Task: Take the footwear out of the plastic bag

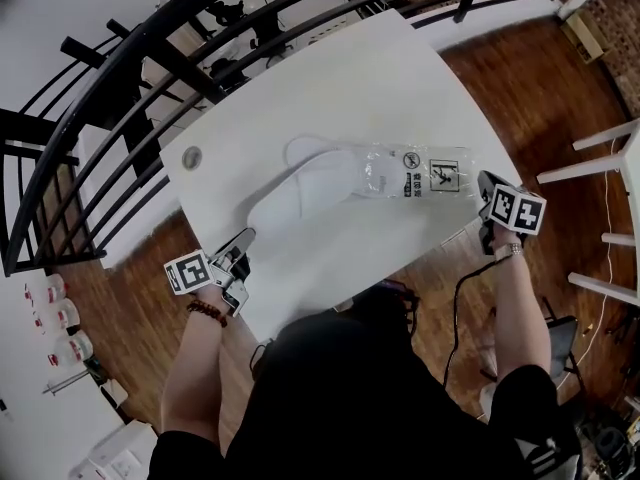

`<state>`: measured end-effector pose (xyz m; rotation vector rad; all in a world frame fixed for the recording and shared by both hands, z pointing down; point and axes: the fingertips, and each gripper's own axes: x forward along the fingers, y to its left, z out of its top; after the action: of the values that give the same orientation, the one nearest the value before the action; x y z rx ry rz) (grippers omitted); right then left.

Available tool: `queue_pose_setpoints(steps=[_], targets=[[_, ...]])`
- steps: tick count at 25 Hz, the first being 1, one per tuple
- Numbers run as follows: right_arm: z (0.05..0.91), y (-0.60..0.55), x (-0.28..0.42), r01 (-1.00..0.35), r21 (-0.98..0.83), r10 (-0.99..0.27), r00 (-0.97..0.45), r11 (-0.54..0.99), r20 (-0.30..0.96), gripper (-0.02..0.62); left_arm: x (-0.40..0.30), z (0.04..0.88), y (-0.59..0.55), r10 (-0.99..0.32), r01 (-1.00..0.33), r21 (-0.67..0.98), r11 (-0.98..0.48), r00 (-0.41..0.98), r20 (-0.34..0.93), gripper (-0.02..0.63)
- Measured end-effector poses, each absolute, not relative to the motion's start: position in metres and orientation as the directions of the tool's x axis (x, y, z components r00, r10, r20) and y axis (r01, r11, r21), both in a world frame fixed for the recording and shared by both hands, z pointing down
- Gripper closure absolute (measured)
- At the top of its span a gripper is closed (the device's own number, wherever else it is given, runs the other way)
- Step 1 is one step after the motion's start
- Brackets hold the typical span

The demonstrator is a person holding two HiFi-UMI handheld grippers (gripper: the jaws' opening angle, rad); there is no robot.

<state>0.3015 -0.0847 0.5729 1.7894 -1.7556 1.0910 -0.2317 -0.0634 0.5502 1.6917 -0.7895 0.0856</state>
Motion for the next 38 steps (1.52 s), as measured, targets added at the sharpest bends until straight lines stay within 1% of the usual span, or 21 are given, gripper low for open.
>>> queue_pose_setpoints(steps=[1,4,5,11,15,22,23,24,26,27,28,30,31,33,35,38], targets=[[0.573,-0.084,0.304,-0.964,-0.227,-0.648,-0.088,-0.135,0.757,0.601,-0.235,0.548,-0.062,-0.471,-0.516,0.855,-0.052,0.767,0.435,0.563],[0.575,-0.084,0.314,-0.964,-0.210,-0.646,-0.057,-0.163,0.761,0.601,-0.234,0.537,-0.060,-0.541,-0.387,0.922,0.002,0.775,0.327,0.565],[0.575,-0.083,0.319,-0.964,-0.203,-0.644,-0.046,-0.172,0.764,0.601,-0.236,0.537,-0.058,-0.559,-0.369,0.929,0.013,0.768,0.313,0.565],[0.575,-0.079,0.329,-0.964,-0.175,-0.630,-0.011,-0.199,0.776,0.600,-0.260,0.543,-0.048,-0.640,-0.359,0.932,0.043,0.707,0.302,0.565],[0.575,-0.076,0.335,-0.965,-0.153,-0.623,0.015,-0.215,0.782,0.600,-0.267,0.541,-0.051,-0.688,-0.336,0.941,0.041,0.673,0.270,0.565],[0.577,-0.075,0.347,-0.962,-0.116,-0.613,0.062,-0.246,0.787,0.599,-0.276,0.539,-0.048,-0.728,-0.307,0.951,0.027,0.646,0.229,0.566],[0.576,-0.075,0.349,-0.963,-0.104,-0.611,0.073,-0.249,0.788,0.591,-0.276,0.540,-0.047,-0.726,-0.309,0.951,0.028,0.648,0.232,0.566],[0.575,-0.075,0.352,-0.965,-0.083,-0.608,0.090,-0.249,0.789,0.560,-0.275,0.542,-0.045,-0.720,-0.312,0.950,0.031,0.652,0.238,0.566],[0.566,-0.076,0.355,-0.972,-0.008,-0.603,0.140,-0.235,0.785,0.477,-0.274,0.546,-0.042,-0.709,-0.316,0.948,0.041,0.659,0.250,0.566],[0.558,-0.078,0.354,-0.975,0.043,-0.609,0.169,-0.216,0.775,0.449,-0.273,0.548,-0.041,-0.706,-0.318,0.947,0.044,0.661,0.255,0.566],[0.548,-0.082,0.351,-0.977,0.098,-0.623,0.196,-0.189,0.758,0.434,-0.273,0.549,-0.041,-0.704,-0.318,0.947,0.046,0.662,0.257,0.566],[0.524,-0.094,0.335,-0.974,0.195,-0.668,0.221,-0.115,0.710,0.430,-0.272,0.550,-0.041,-0.704,-0.316,0.948,0.049,0.662,0.257,0.566],[0.513,-0.102,0.322,-0.971,0.229,-0.695,0.212,-0.069,0.688,0.430,-0.272,0.550,-0.041,-0.704,-0.314,0.948,0.051,0.661,0.258,0.566],[0.495,-0.118,0.284,-0.962,0.267,-0.742,0.145,0.048,0.655,0.430,-0.272,0.551,-0.041,-0.705,-0.315,0.947,0.054,0.660,0.260,0.566],[0.482,-0.131,0.233,-0.941,0.277,-0.766,0.030,0.195,0.642,0.430,-0.273,0.550,-0.041,-0.707,-0.316,0.947,0.054,0.658,0.260,0.566],[0.479,-0.140,0.143,-0.849,0.281,-0.739,-0.176,0.449,0.650,0.430,-0.272,0.549,-0.041,-0.711,-0.311,0.949,0.048,0.657,0.252,0.566]])
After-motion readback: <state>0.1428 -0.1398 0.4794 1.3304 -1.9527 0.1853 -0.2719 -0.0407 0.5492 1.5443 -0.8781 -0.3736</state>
